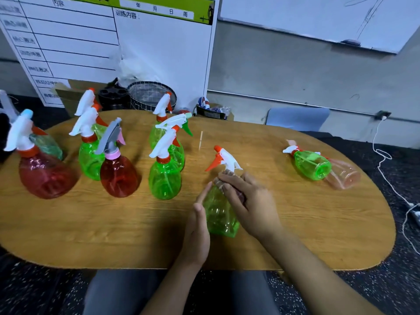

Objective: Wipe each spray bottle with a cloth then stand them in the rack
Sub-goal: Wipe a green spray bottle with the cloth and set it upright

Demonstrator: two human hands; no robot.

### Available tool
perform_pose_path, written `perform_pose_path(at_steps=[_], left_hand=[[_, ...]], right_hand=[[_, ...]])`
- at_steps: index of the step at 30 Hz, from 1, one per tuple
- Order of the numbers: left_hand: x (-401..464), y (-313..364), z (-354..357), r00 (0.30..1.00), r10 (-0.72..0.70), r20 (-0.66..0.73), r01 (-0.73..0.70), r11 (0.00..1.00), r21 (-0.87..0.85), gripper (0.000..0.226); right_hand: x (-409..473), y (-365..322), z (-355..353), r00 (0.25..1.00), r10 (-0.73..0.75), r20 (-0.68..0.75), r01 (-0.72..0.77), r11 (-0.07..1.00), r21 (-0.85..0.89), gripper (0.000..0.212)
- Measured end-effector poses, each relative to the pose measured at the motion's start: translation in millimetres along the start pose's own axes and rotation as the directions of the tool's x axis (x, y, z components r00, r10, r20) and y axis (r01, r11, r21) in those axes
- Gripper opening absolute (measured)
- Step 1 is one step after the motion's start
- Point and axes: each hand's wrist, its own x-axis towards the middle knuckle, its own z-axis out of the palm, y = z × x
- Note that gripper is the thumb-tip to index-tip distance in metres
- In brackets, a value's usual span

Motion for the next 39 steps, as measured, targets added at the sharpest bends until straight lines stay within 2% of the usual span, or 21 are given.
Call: perform_pose_path(at_steps=[3, 6, 9, 11, 13, 15, 16, 19, 21, 23, 27, 29, 30, 32, 34, 35, 37, 39], left_hand=[[1.7, -2.0, -2.3, 1.0, -0.02, -0.02, 0.019, 0.999, -0.045, 0.085], [2.1, -0.4, -2.0, 0.999, -0.036, -0.038, 0.033, 0.996, -0.086, 0.08], [2.0, 3.7, -2.4, 0.997, -0.064, -0.044, 0.057, 0.989, -0.139, 0.08], [1.4, 1.8, -2.6, 0.997, -0.067, -0.037, 0.062, 0.992, -0.113, 0.079], [0.9, 0.4, -2.4, 0.997, -0.059, -0.054, 0.055, 0.995, -0.086, 0.078], [1.1, 2.0, -1.5, 0.996, -0.06, -0.068, 0.056, 0.996, -0.064, 0.077], [1.1, 3.5, -0.5, 0.996, -0.063, -0.064, 0.059, 0.997, -0.056, 0.077], [0.8, 4.2, -2.1, 0.996, -0.087, -0.037, 0.084, 0.994, -0.065, 0.077], [1.5, 4.1, -3.9, 0.995, -0.096, -0.003, 0.095, 0.993, -0.075, 0.076], [2.8, 5.9, -5.4, 0.993, -0.11, 0.042, 0.113, 0.988, -0.101, 0.077], [7.9, 6.9, -7.3, 0.982, -0.147, 0.115, 0.166, 0.97, -0.179, 0.087], [6.7, 8.0, -9.3, 0.98, -0.141, 0.138, 0.167, 0.967, -0.193, 0.089], [5.9, 7.6, -9.6, 0.979, -0.139, 0.147, 0.167, 0.966, -0.199, 0.086], [5.3, 6.2, -10.6, 0.981, -0.134, 0.142, 0.163, 0.962, -0.217, 0.076], [6.1, 3.6, -10.9, 0.979, -0.149, 0.142, 0.179, 0.957, -0.23, 0.07], [6.5, 3.0, -11.0, 0.977, -0.151, 0.152, 0.183, 0.956, -0.231, 0.069], [7.3, 3.9, -11.1, 0.974, -0.152, 0.165, 0.19, 0.952, -0.241, 0.075], [7.7, 6.9, -10.4, 0.973, -0.163, 0.161, 0.2, 0.945, -0.258, 0.081]], right_hand=[[-23.0, -2.6, 0.0, 0.987, -0.162, 0.011, 0.161, 0.987, 0.02, 0.033], [-43.8, 0.3, -2.0, 0.926, -0.373, 0.057, 0.374, 0.928, 0.006, 0.031], [-48.6, 0.1, -7.1, 0.863, -0.495, 0.101, 0.499, 0.866, -0.027, 0.031], [-40.6, -0.7, -11.8, 0.895, -0.443, 0.059, 0.443, 0.896, 0.019, 0.03], [-23.7, 3.0, -11.5, 0.974, -0.223, -0.028, 0.225, 0.969, 0.103, 0.033], [-2.0, 9.9, -6.1, 0.997, 0.014, -0.076, -0.001, 0.987, 0.163, 0.035], [4.5, 13.3, -1.9, 0.994, 0.076, -0.073, -0.062, 0.983, 0.173, 0.035], [-3.9, 12.4, 10.2, 0.996, 0.075, -0.04, -0.066, 0.979, 0.19, 0.033], [-24.7, 6.0, 10.2, 0.999, 0.019, -0.039, -0.012, 0.985, 0.171, 0.033], [-44.4, 3.3, 8.0, 0.992, -0.118, -0.031, 0.121, 0.986, 0.114, 0.034], [-62.0, -1.5, 2.1, 0.89, -0.455, 0.044, 0.457, 0.886, -0.08, 0.033], [-61.7, -4.5, -1.4, 0.862, -0.504, 0.049, 0.506, 0.854, -0.122, 0.033], [-58.5, -5.3, -3.8, 0.886, -0.463, 0.014, 0.462, 0.88, -0.108, 0.032], [-45.0, -5.5, -7.4, 0.964, -0.235, -0.127, 0.235, 0.972, -0.009, 0.033], [-26.5, -2.5, -8.5, 0.974, 0.032, -0.226, -0.005, 0.993, 0.12, 0.034], [-19.0, -1.4, -6.4, 0.968, 0.104, -0.228, -0.068, 0.985, 0.158, 0.034], [-15.2, -1.0, 1.1, 0.975, 0.141, -0.17, -0.11, 0.977, 0.181, 0.033], [-26.2, -5.6, 6.3, 0.987, 0.102, -0.125, -0.086, 0.988, 0.131, 0.034]])
